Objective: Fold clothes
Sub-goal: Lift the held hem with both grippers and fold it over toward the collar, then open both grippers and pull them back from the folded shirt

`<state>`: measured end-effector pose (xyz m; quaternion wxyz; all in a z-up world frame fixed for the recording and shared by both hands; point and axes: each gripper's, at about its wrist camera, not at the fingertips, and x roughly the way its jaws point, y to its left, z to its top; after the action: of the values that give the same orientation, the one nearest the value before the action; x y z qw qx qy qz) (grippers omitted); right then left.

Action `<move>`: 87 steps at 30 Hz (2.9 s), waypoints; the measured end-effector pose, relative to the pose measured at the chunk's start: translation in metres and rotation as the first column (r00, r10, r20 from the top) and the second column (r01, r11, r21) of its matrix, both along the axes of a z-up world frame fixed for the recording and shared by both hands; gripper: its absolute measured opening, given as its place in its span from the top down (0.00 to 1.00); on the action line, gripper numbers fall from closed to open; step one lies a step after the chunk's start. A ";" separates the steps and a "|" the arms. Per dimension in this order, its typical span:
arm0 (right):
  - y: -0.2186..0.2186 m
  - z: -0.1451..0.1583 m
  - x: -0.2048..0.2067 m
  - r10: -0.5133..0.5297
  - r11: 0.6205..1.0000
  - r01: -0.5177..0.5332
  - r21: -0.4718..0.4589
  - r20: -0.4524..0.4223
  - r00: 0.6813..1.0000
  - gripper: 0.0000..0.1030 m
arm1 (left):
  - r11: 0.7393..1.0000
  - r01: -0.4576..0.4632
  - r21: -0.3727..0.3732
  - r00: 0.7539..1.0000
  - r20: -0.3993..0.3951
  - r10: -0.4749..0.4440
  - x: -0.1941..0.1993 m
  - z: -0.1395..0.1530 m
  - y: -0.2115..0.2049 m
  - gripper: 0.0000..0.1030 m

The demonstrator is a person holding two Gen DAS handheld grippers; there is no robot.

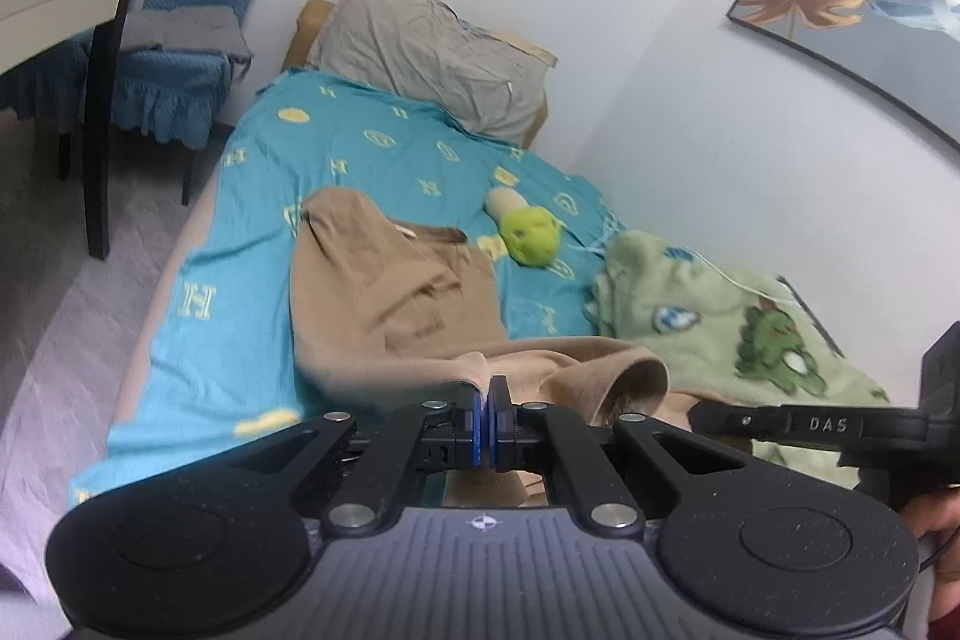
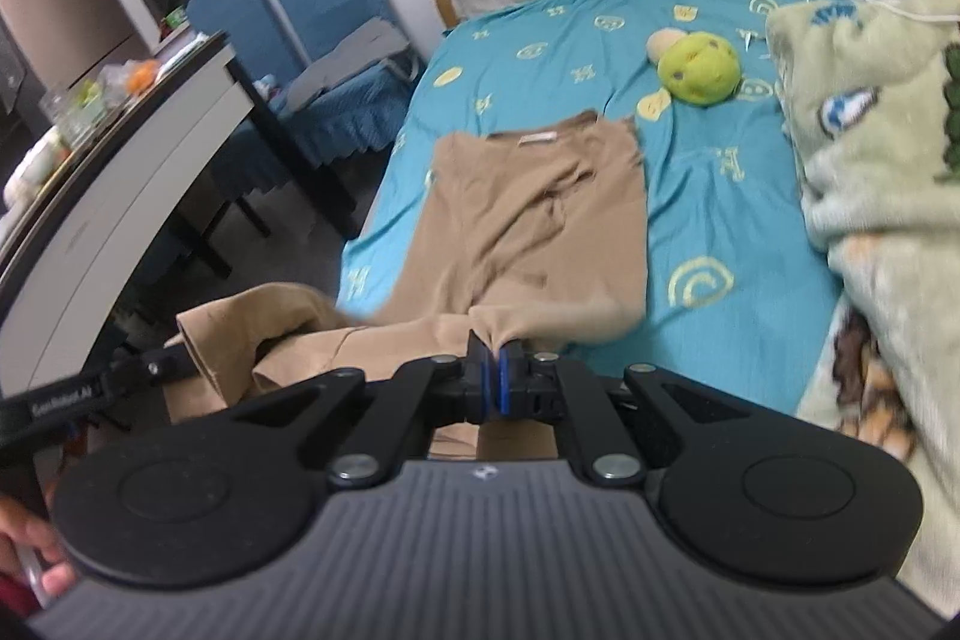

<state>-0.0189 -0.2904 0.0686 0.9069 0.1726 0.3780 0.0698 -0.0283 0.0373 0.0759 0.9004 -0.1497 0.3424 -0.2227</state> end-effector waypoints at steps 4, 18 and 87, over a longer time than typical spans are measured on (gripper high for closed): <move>-0.005 -0.008 0.053 -0.028 1.000 0.028 -0.007 0.000 1.000 0.94 | 0.999 -0.031 0.043 1.000 0.002 0.031 0.060 -0.013 -0.015 0.98; -0.013 -0.132 0.247 -0.076 0.995 0.070 -0.070 -0.093 0.993 0.94 | 0.980 -0.102 0.172 0.992 -0.051 0.112 0.279 -0.144 -0.060 0.97; 0.018 -0.082 0.005 -0.157 0.969 0.189 -0.158 0.196 0.968 0.14 | 0.983 -0.170 0.069 0.965 -0.191 0.181 0.080 -0.136 -0.058 0.05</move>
<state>-0.0138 -0.2724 -0.0138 0.9519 0.1177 0.2817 -0.0279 0.0515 -0.0211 -0.0604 0.8819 -0.1775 0.4208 -0.1172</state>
